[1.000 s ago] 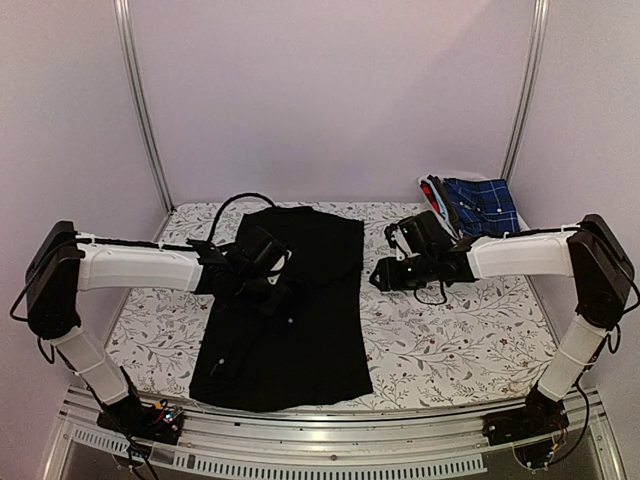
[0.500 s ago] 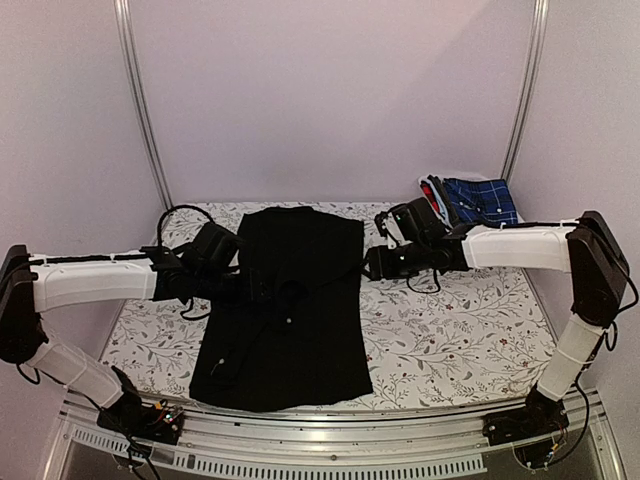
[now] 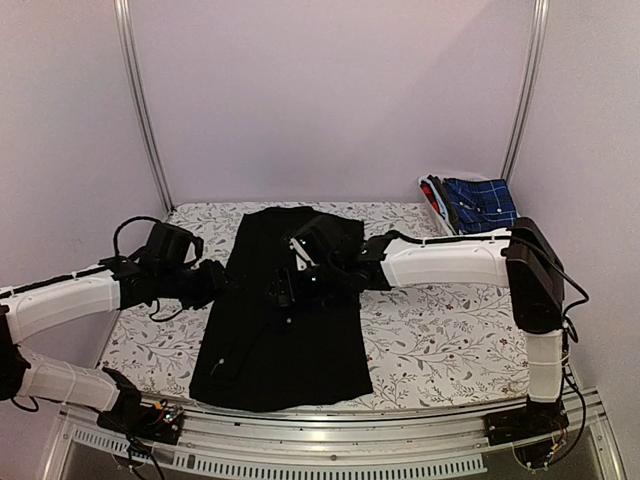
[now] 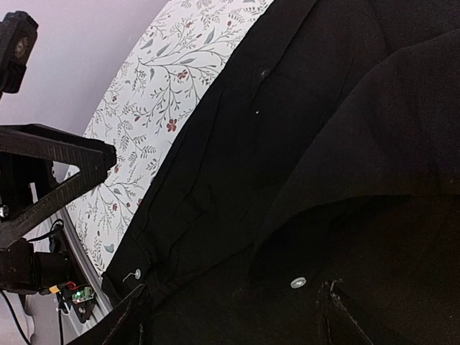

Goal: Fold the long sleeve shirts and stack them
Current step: Adjust the sleeve at the center of the board, then pick up the 1/3-folded shirt from the center of the board.

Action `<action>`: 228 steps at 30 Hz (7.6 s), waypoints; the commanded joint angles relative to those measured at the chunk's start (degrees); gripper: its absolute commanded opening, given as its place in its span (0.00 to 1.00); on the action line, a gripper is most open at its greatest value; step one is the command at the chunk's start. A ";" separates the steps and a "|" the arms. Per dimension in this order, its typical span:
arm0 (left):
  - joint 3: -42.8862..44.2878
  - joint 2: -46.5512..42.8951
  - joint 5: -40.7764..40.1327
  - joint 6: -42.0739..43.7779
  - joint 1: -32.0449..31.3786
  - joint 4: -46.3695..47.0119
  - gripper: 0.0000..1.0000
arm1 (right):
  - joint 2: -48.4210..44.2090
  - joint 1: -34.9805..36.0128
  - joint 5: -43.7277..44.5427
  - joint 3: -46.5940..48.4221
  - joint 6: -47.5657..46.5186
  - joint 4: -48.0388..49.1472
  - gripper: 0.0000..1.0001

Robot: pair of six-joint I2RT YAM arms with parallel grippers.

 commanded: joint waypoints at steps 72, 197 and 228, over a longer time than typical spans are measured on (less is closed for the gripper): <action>-20.06 7.46 33.56 -31.31 11.02 54.25 0.89 | -0.88 -1.90 -13.32 -18.46 39.65 55.86 0.00; 40.56 32.11 26.49 9.67 12.25 8.46 0.00 | -41.14 -14.48 4.17 -53.23 9.27 -20.10 0.30; 55.45 37.19 26.29 13.36 11.95 3.10 0.00 | -35.47 -8.40 7.91 -49.06 12.35 -20.24 0.00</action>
